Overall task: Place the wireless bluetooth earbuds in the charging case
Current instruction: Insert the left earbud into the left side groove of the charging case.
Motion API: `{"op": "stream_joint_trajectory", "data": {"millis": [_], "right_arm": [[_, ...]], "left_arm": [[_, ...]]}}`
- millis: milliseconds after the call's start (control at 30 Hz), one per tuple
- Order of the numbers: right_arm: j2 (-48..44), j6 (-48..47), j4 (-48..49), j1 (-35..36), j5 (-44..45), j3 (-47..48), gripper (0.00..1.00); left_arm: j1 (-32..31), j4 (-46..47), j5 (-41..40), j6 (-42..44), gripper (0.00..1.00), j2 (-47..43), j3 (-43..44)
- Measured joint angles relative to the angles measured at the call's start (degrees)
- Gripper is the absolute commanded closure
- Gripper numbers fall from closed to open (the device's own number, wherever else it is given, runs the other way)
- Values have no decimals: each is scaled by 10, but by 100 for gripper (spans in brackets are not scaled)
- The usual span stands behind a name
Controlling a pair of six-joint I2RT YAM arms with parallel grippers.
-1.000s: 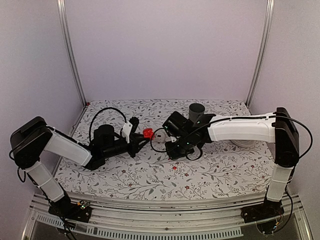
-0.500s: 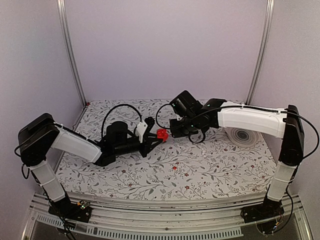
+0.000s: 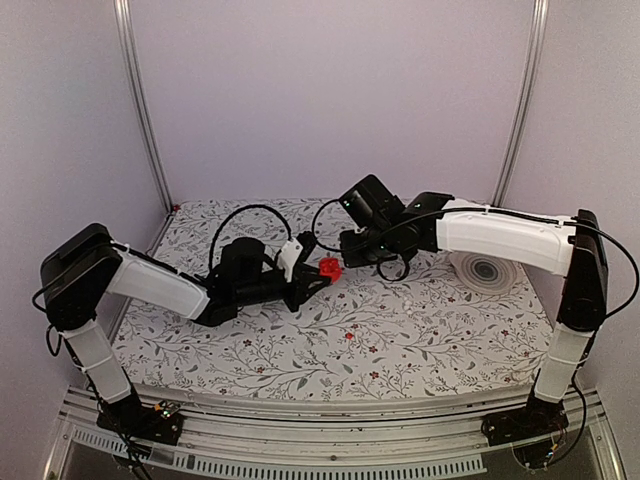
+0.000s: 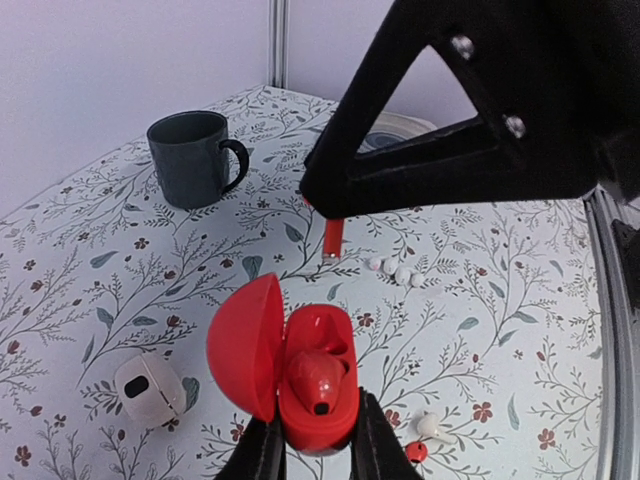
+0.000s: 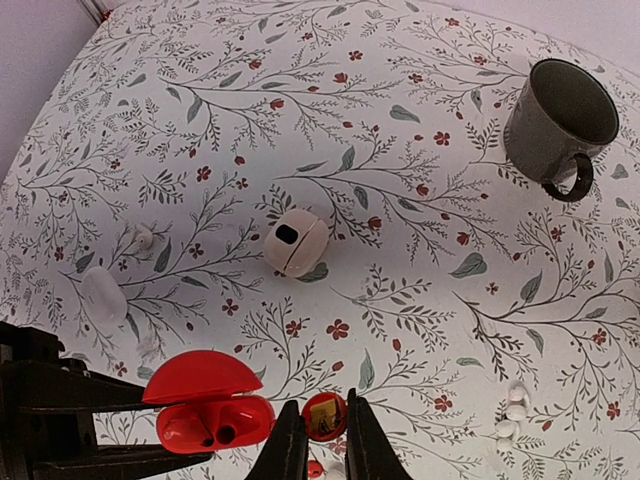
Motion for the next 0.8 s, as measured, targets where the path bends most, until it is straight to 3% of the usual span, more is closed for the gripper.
{"op": "stream_joint_trajectory", "data": {"millis": [800], "right_arm": [[10, -34, -16, 39, 72, 21, 85]], "left_arm": [[0, -28, 39, -23, 100, 5, 38]]}}
